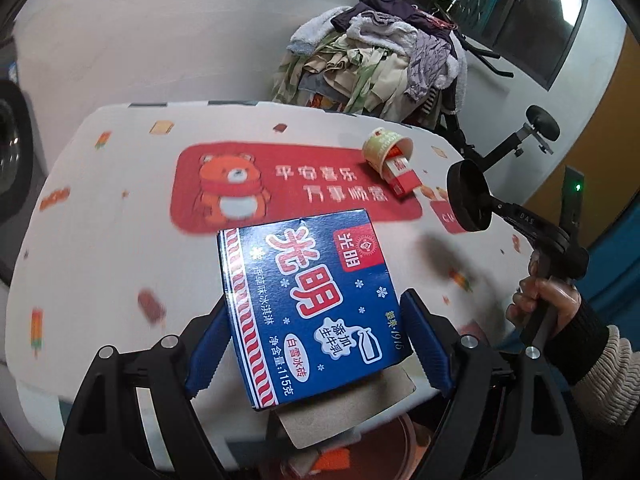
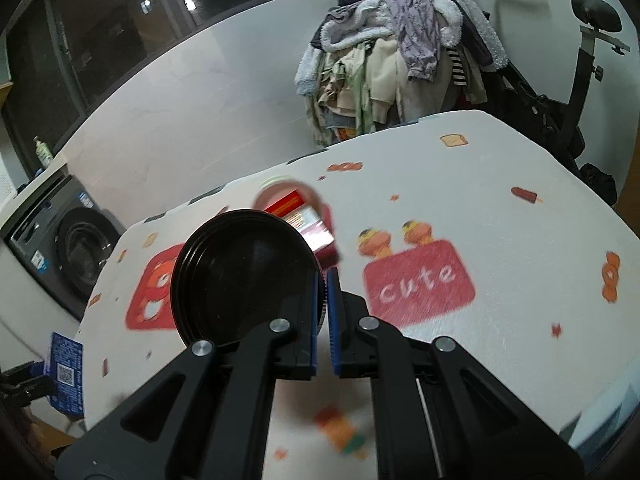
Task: Collect trash
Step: 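Carry the black lid and milk carton down over the brown bin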
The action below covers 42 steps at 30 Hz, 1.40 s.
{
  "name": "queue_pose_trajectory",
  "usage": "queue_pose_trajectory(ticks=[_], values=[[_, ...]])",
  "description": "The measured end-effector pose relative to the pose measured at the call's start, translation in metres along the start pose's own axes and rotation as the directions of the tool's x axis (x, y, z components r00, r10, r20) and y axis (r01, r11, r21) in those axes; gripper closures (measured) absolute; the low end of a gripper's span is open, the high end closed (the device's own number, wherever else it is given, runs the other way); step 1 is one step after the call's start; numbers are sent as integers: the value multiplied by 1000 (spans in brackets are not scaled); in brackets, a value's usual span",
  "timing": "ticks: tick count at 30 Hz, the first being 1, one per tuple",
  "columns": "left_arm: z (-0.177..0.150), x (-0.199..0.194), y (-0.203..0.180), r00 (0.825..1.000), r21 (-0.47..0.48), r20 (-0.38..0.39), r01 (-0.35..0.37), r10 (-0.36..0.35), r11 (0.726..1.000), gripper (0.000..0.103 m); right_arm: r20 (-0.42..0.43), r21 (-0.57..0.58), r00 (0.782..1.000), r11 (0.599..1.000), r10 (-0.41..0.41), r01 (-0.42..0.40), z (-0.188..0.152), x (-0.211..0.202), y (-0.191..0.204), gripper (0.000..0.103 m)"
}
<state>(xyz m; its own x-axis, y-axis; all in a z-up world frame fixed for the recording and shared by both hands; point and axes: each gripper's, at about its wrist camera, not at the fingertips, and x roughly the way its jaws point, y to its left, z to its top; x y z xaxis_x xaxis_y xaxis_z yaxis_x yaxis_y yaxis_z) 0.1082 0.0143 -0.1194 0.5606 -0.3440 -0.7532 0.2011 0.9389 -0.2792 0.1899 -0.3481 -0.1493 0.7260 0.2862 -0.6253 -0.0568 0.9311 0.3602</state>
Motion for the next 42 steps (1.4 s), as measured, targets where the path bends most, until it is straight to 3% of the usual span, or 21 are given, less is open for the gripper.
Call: queue_pose_trajectory(ticks=[16,29,42], values=[[-81,-68,15,997,-3,60,-48,48,999,23,-101,-148,990,983,97,-112,-96,-55,74,94],[-129,-83,11,997,-18,59,-47,48,999,23,-223,-241,970,959,93,-147,-180,-71,96,94],[-157,-81,-2,996,22,72,-54,53,998,23,-324,-383,944,904,61,-189,-222,-74,114,93]])
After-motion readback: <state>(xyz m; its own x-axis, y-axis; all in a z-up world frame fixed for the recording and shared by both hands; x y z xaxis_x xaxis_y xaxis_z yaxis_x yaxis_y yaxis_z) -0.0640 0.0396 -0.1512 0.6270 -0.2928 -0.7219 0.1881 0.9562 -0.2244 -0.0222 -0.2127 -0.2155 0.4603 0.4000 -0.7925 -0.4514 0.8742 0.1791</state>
